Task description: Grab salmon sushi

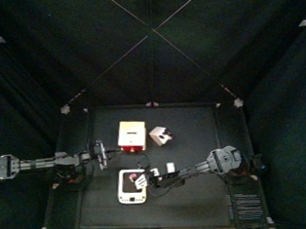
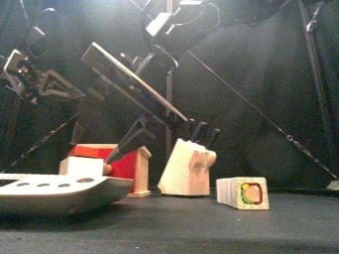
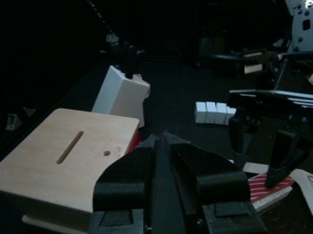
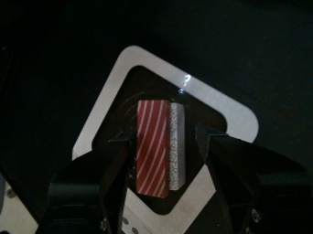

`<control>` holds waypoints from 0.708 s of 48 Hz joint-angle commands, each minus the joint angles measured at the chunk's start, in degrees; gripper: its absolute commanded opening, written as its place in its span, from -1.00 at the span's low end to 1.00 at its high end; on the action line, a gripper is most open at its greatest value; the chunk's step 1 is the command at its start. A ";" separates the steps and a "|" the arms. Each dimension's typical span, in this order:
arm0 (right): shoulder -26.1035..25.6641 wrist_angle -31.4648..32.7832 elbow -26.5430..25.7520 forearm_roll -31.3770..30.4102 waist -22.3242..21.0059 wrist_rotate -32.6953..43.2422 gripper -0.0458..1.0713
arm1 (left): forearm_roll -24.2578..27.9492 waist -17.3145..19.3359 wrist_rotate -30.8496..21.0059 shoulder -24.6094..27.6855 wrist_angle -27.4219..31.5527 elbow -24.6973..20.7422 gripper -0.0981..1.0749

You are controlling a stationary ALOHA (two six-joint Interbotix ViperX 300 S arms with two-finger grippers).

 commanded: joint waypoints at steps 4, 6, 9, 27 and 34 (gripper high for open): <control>-2.90 1.05 -3.60 1.85 0.35 -3.87 0.66 | -0.09 0.09 0.09 0.18 -0.18 -0.62 0.18; -2.46 1.14 -4.31 2.72 0.44 -5.01 0.66 | -0.09 0.18 0.09 0.09 -0.18 -0.62 0.18; -1.67 1.58 -5.54 4.04 0.35 -7.29 0.66 | -0.09 0.09 0.09 0.18 -0.18 -0.62 0.18; 2.11 6.59 -9.05 11.95 0.00 -17.05 0.66 | -0.09 0.18 0.09 0.18 -0.09 -0.62 0.18; 3.16 6.59 -10.20 12.74 0.09 -17.93 0.66 | -0.09 0.18 0.09 0.18 -0.09 -0.62 0.17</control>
